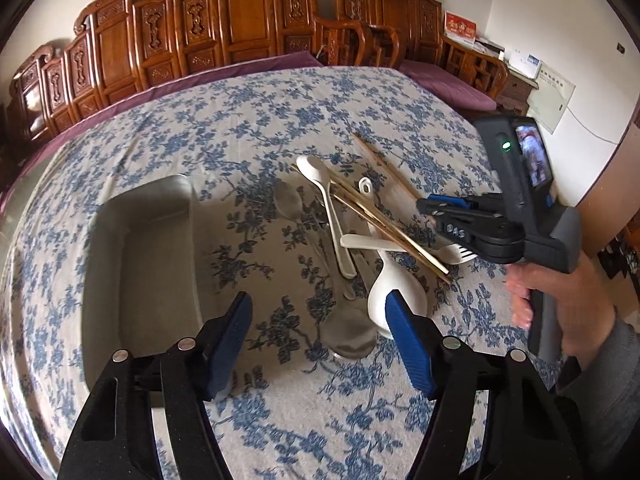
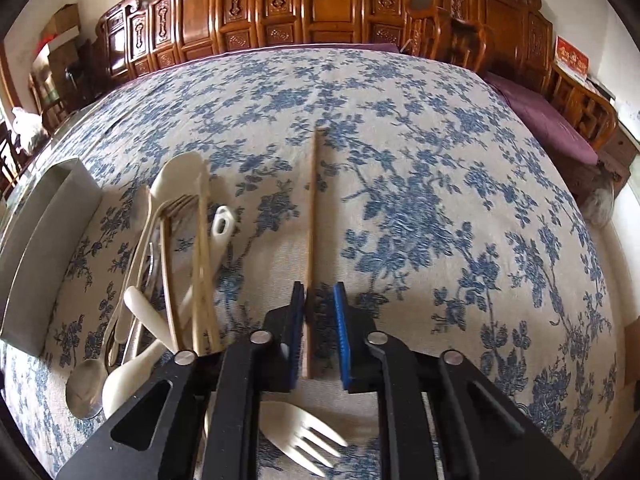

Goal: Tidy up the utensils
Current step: 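Grasp the metal smiley-face spoon with the left tool while the right tool grasps a wooden chopstick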

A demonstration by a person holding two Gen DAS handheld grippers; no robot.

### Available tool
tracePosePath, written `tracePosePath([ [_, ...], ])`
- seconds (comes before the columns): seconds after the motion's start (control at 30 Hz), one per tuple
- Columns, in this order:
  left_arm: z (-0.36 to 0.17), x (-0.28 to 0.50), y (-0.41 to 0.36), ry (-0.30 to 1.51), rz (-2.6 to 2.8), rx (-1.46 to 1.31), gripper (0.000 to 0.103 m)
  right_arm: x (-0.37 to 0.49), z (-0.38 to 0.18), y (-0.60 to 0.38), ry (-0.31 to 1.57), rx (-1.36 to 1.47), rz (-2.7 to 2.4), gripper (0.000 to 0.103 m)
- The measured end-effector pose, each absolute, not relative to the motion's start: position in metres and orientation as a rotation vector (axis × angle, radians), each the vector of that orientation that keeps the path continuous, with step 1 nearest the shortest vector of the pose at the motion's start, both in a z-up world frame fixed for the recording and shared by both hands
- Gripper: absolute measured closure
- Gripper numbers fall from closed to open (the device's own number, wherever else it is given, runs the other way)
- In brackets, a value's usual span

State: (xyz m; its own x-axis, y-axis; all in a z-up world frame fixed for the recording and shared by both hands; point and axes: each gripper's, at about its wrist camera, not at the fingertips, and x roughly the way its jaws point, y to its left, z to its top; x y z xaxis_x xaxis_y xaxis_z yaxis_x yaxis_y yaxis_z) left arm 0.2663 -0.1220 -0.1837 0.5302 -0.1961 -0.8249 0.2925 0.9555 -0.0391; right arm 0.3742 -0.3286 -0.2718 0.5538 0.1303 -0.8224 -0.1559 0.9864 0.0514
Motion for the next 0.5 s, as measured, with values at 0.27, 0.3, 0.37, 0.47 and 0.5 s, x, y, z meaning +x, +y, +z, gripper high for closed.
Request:
tracePosePath([
  [0.27,-0.226,0.294,-0.145,1.084,-0.296,0.144,0.069,0.374,-0.271,-0.341,0.979,0.005,0.176,0.097],
  [0.3,-0.229,0.296,-0.146,1.096,-0.292,0.151,0.073,0.374,-0.271,-0.34,0.976,0.012,0.179,0.097],
  [0.37,-0.236,0.301,-0.147,1.116,-0.295,0.147,0.078,0.373,-0.27,-0.34,0.974,0.023,0.187,0.097],
  [0.47,-0.246,0.306,-0.145,1.15,-0.284,0.147,0.084,0.373,-0.267,-0.341,0.968,0.041,0.2,0.097],
  [0.5,-0.247,0.305,-0.144,1.15,-0.289,0.141,0.084,0.373,-0.267,-0.341,0.967,0.047,0.203,0.097],
])
